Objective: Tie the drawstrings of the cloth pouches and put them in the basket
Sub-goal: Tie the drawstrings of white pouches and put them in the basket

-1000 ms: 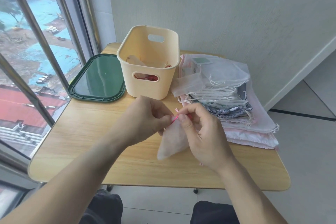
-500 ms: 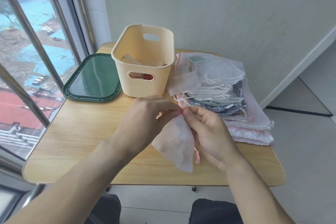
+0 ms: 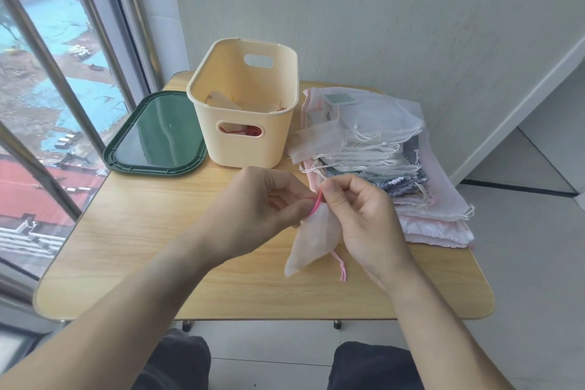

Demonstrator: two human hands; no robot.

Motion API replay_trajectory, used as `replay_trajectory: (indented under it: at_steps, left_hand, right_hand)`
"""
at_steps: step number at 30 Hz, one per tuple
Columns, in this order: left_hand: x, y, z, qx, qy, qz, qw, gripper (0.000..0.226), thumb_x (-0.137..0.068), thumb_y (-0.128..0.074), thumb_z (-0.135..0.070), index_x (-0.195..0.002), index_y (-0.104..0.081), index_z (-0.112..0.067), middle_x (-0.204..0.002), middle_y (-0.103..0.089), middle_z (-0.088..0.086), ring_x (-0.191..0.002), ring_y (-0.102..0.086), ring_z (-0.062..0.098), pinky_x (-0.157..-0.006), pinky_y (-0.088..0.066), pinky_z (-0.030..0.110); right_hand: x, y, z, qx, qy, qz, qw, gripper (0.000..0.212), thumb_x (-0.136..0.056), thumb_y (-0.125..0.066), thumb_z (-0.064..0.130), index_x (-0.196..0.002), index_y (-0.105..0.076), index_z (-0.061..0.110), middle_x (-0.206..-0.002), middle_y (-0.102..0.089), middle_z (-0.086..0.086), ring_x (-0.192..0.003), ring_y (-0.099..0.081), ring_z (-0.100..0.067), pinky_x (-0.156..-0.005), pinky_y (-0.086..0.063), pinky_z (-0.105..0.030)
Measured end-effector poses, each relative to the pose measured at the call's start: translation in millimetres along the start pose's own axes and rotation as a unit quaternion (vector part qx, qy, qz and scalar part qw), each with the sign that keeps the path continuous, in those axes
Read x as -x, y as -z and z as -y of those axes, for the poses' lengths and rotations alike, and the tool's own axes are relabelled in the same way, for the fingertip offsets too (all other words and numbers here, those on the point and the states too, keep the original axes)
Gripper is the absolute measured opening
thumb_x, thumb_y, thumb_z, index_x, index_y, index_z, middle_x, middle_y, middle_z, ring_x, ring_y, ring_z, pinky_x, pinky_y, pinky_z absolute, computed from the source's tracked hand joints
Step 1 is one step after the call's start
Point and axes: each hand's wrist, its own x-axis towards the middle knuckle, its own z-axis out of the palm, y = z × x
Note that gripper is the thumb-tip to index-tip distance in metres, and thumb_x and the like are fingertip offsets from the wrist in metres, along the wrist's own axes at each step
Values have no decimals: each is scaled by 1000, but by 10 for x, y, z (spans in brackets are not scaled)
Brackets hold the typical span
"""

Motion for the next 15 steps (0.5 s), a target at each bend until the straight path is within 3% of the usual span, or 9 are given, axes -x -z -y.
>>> replay_trajectory:
  at_steps: [4, 10, 12, 15]
  left_hand:
    - [12, -41, -20, -64, -2, -13, 998, 7, -88, -72, -12, -84, -75, -17, -69, -72, -8, -63, -66, 7, -64, -54, 24]
    - [-10, 13, -73, 97, 138, 48, 985, 10, -90, -63, 0, -83, -71, 1, -65, -70, 9, -58, -61, 16, -58, -49, 27]
    - [-1, 15, -61, 42, 122, 47, 991, 10, -86, -65, -1, -80, -72, -5, -62, -69, 4, -57, -60, 12, -58, -49, 23]
    - [32, -34, -27, -144, 6, -15, 989, 10, -81, -73, -8, -76, -73, -17, -60, -66, -9, -58, -59, 1, -59, -46, 14]
  right_hand:
    - [4, -20, -14, 74, 37, -18, 996, 19, -95, -63, 31, -90, -70, 14, -84, -75, -3, -79, -70, -9, -75, -54, -25]
    - [19, -42, -26, 130, 92, -26, 987, 21, -96, -64, 32, -92, -68, 11, -77, -72, -1, -72, -69, -18, -66, -54, -28]
    - [29, -44, -28, 146, 100, -15, 984, 19, -95, -64, 33, -90, -68, 15, -76, -72, 2, -70, -68, -15, -64, -53, -24]
    - [26, -49, -51, 139, 73, -1, 988, 20, -93, -65, 35, -89, -69, 16, -76, -74, 4, -71, -69, -9, -67, -51, -20]
